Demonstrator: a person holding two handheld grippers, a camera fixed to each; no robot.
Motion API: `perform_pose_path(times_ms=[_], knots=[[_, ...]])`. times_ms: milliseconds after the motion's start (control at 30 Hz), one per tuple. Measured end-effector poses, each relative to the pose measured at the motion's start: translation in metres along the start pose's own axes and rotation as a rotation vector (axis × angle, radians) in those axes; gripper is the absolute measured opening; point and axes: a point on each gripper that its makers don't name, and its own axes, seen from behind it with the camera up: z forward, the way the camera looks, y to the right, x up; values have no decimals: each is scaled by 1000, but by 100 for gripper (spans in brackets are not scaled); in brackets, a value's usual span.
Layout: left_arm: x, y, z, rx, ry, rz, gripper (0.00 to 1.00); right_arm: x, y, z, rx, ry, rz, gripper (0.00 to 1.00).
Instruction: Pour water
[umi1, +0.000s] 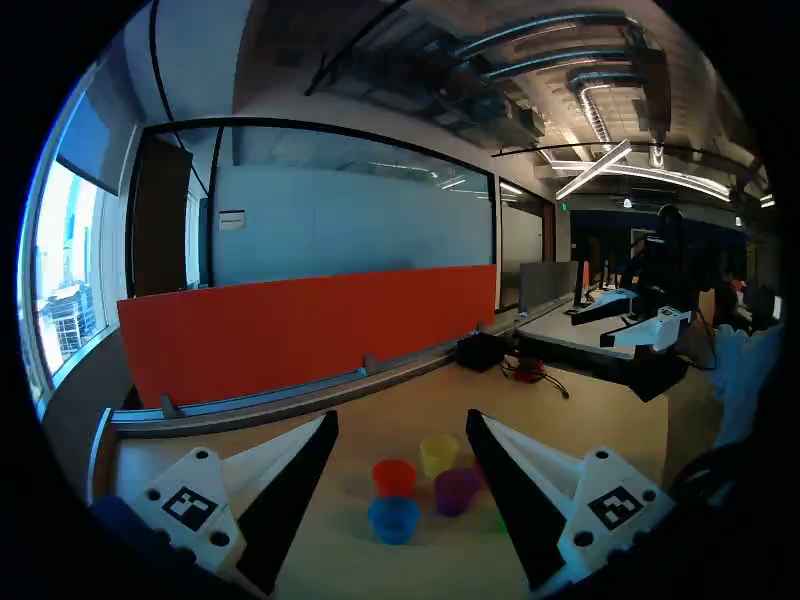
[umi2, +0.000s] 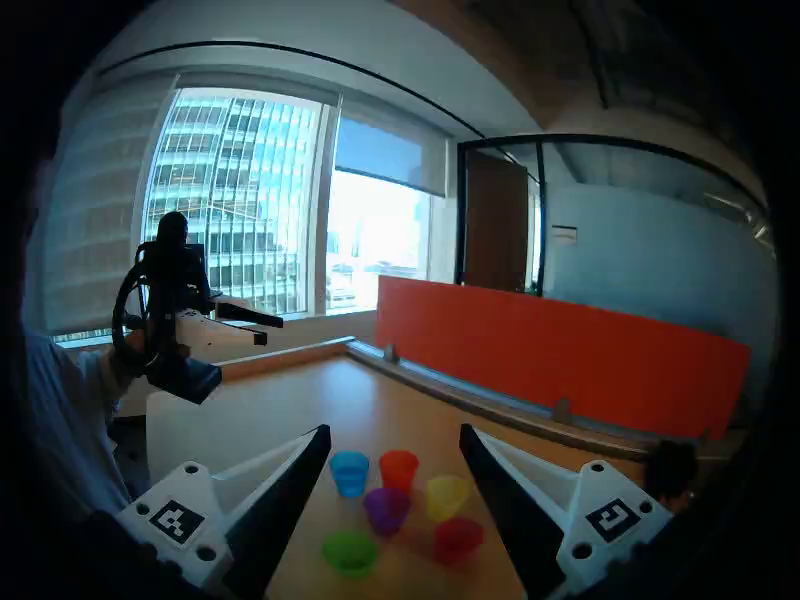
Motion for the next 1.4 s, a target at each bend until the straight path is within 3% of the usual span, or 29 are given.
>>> perform_pose_path(times_ms=[567,1067,1400], knots=[[-58,2,22,-39,-109,29,96,-66,-16,2,75,-145,-59,100],[-123,5,45,-44,-215,30,95,-121,-29,6,143,-237,-45,100],[-160,11,57,-64,-268,41,95,-164,-31,12,154,-306,-42,100]])
